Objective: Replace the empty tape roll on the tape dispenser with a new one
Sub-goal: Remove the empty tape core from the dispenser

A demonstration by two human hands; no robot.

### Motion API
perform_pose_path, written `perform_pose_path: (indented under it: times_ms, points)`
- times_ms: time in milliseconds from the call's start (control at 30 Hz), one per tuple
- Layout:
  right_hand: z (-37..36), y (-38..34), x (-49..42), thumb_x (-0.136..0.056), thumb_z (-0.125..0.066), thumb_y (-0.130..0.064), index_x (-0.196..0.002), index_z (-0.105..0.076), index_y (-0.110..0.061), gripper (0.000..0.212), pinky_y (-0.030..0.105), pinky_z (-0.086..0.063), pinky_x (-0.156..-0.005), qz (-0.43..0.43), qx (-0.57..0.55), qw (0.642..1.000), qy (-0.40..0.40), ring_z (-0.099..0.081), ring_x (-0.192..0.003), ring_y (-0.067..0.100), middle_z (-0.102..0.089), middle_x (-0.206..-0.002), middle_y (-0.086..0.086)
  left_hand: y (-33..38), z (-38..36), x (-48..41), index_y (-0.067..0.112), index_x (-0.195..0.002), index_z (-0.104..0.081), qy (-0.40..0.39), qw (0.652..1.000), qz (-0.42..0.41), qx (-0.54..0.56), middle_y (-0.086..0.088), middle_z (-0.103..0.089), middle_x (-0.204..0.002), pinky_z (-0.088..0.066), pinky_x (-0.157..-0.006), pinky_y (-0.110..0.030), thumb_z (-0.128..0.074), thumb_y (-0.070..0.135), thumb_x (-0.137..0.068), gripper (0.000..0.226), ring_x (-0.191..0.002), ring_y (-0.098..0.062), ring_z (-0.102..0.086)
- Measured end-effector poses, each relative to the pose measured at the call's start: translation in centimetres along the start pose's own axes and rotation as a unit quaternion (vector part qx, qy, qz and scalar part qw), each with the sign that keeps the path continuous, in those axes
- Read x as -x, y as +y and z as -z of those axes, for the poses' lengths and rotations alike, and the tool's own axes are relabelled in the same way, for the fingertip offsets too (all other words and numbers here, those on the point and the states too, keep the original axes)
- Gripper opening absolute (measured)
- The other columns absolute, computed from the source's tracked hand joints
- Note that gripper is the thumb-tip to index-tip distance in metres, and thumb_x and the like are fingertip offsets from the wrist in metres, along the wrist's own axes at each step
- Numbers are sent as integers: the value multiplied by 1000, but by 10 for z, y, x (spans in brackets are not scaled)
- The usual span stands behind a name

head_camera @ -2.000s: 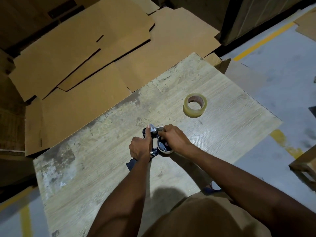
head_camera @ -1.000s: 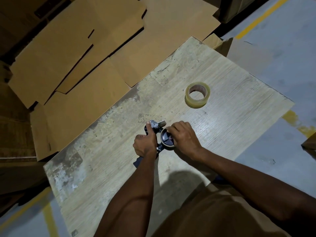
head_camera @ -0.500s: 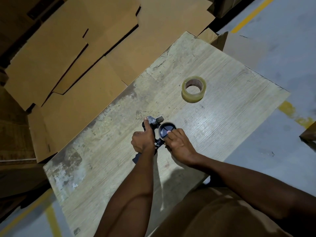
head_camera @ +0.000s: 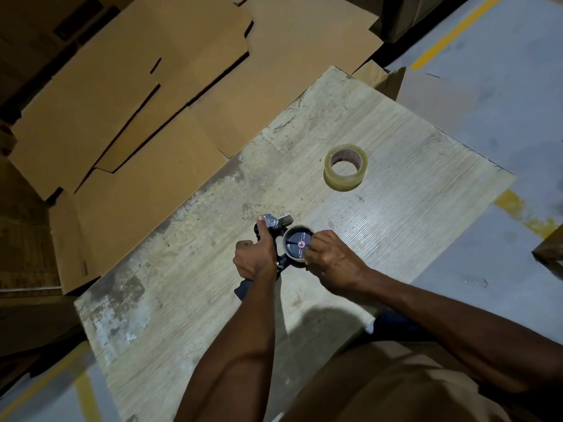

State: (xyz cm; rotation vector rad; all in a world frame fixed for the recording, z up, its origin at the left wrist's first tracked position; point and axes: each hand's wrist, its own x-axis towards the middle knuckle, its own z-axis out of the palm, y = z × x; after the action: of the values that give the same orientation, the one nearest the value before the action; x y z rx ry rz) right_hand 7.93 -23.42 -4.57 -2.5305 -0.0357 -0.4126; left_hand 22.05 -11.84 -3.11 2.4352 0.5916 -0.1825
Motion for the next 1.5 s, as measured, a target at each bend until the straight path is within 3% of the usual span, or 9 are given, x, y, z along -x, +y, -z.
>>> perform_pose_path:
  times_ms: [100,200,267,433,733,1100,1367,1433,1500]
  points:
    - [3,-2,4,-81,-86,-19,-110,-72,-13,32,38,-44,-90,-72,-52,994,56,-54,-103,22,-63,-102,1,0,1,1,10,-74,-65,-2,1000,-12,-8,1,-58,-67,-45,-63,-32,-54,87,-75,78,-68,-23,-56]
    - [0,-3,10,-73,-90,-48,-144,-50,-22,85,36,-42,-106,-236,-149,958,64,-45,-128,19,-51,-136,0,-1,2,0,10,-72,-63,-11,1000,-22,-19,4,-52,-63,-42,-62,-31,-54,84,-79,75,-65,-22,-52]
    - [-6,-4,11,-66,-93,-48,-153,-33,-32,107,31,-41,-112,-311,-245,918,17,-40,-136,11,-37,-149,-7,-2,2,0,9,-71,-63,-15,999,-32,-24,4,-52,-63,-41,-61,-31,-52,85,-79,77,-64,-21,-50]
    - [-22,2,-7,-60,-94,-33,-151,-38,-31,107,34,-47,-111,-325,-284,902,-1,-46,-133,8,-46,-146,-9,-2,1,-3,8,-70,-65,-24,998,-35,-50,1,-56,-65,-36,-56,-31,-45,89,-79,83,-65,-21,-51]
    - [-34,10,-16,-56,-92,-27,-128,-59,-26,79,27,-52,-94,-257,-269,926,69,-56,-114,8,-61,-121,-13,-2,2,-5,4,-64,-67,-24,997,-33,-68,-7,-64,-62,-39,-47,-29,-37,99,-68,100,-61,-23,-61]
    - [-34,22,-11,-58,-92,-30,-128,-58,-18,79,27,-49,-95,-187,-255,948,39,-54,-115,15,-61,-122,-5,1,1,0,6,-66,-64,-6,999,-35,-33,-6,-65,-63,-41,-47,-28,-53,95,-65,90,-58,-19,-61]
    - [-25,24,-14,-58,-93,-33,-127,-60,-15,79,39,-53,-91,-150,-255,955,24,-54,-113,16,-62,-123,-2,-5,-6,-4,10,-58,-53,23,998,-48,-15,-4,-57,-56,-46,-49,-28,-57,94,-65,84,-53,-20,-59]
    - [-8,11,-23,-59,-94,-35,-127,-61,-11,80,34,-53,-95,-105,-272,955,58,-55,-114,18,-62,-123,2,-8,-4,-9,16,-59,-50,6,998,-46,-31,2,-51,-55,-46,-49,-28,-66,83,-70,71,-49,-15,-52]
    - [9,3,-41,-60,-94,-36,-128,-61,-6,82,26,-49,-99,-59,-270,958,83,-55,-116,19,-61,-125,5,-16,-2,-16,27,-67,-50,-37,996,-34,-73,9,-50,-64,-53,-62,-32,-78,49,-84,39,-59,-11,-48]
